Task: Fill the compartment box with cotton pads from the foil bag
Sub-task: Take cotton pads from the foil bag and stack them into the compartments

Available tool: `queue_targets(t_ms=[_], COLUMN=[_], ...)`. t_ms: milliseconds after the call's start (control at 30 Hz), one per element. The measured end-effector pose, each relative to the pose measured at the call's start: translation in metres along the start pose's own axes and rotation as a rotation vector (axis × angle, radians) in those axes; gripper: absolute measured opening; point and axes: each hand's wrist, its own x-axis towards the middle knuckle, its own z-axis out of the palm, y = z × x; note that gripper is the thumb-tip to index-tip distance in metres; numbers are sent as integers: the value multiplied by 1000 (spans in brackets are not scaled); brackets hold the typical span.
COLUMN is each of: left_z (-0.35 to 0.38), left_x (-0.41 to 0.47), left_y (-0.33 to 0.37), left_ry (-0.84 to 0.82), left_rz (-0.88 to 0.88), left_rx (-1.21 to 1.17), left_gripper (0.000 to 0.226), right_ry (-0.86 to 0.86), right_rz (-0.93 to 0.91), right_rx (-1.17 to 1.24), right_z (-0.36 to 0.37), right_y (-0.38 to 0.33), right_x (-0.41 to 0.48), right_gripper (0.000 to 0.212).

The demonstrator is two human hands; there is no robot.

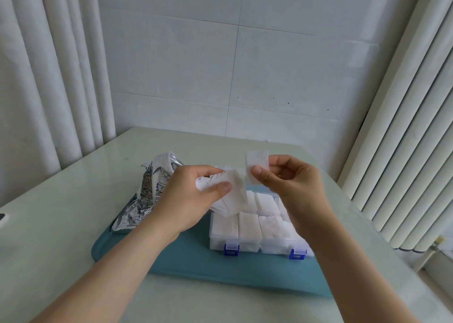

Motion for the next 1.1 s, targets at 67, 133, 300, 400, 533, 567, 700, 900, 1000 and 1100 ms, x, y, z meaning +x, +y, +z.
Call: queue_targets(t_ms=[67, 133, 300, 400, 533, 567, 700, 900, 1000, 1100], left_z=[0, 0, -2, -3, -3, -2, -2, -2, -2, -3], left_x=[-1, -1, -2, -3, -4, -3, -2, 1, 0, 0], left_y=[3, 5, 7, 8, 7, 7, 4, -2, 1, 0], left_ry=[-10, -44, -132, -176, -189, -192, -181, -194, -192, -185], left_rz=[7, 6, 19, 30, 33, 43, 65, 57, 65, 64], left_rx=[-48, -86, -78, -56, -16, -7, 36, 118, 134, 147], left_gripper=[16, 15, 21, 31, 40, 41, 41, 42, 42, 42], right_ry=[-95, -173, -167, -139, -112, -100, -104, -88, -82, -70], right_rz=[47, 86, 52, 4, -23, -17, -4, -75, -100, -85], right_rx=[-82, -146, -285, -401, -459, -458, -465, -615, -666, -670], right_z=[-4, -3, 4, 5, 7, 8, 9, 11, 14, 16], right_y=[-2, 0, 4, 5, 6, 7, 9, 8, 6, 5], right_x=[-1, -2, -5, -5, -4, -4, -4, -7, -8, -9], right_gripper=[38, 33, 34, 34, 38, 40, 41, 39, 41, 45])
